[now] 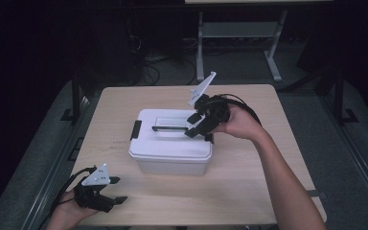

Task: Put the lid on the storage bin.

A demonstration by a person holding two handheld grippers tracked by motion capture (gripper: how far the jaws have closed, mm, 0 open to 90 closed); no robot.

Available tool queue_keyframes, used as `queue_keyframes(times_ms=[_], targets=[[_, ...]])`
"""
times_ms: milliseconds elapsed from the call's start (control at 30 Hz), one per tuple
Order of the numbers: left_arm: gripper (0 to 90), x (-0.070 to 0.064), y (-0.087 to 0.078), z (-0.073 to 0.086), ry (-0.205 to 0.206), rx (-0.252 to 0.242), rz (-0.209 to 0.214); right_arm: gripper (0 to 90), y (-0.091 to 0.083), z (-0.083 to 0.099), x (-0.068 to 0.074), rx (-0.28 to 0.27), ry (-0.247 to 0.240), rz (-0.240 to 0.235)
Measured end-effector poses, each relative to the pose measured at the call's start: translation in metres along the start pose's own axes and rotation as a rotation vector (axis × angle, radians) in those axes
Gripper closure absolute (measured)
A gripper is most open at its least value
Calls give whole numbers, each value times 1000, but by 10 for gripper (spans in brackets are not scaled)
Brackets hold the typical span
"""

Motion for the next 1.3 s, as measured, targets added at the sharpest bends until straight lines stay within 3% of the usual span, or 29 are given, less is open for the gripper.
queue_keyframes(times_ms=[733, 1033, 1300], targets=[[291, 0, 1, 1, -3, 4, -1, 381, -17, 34, 1, -16, 46, 51], [291, 1, 0, 2, -4, 8, -6, 361, -25, 40, 3, -38, 46, 65], [291, 1, 0, 2, -10, 9, -9, 358, -23, 58, 2, -44, 81, 67]])
Point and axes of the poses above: each handheld gripper's, and its own axes: y roughly forward along the jaws, z roughly out of its underside, x roughly to its left, the point moved 9 cm from there along y, roughly forward along the jaws, and after that the axes turned 13 degrees about -z, right-handed, at the moved point
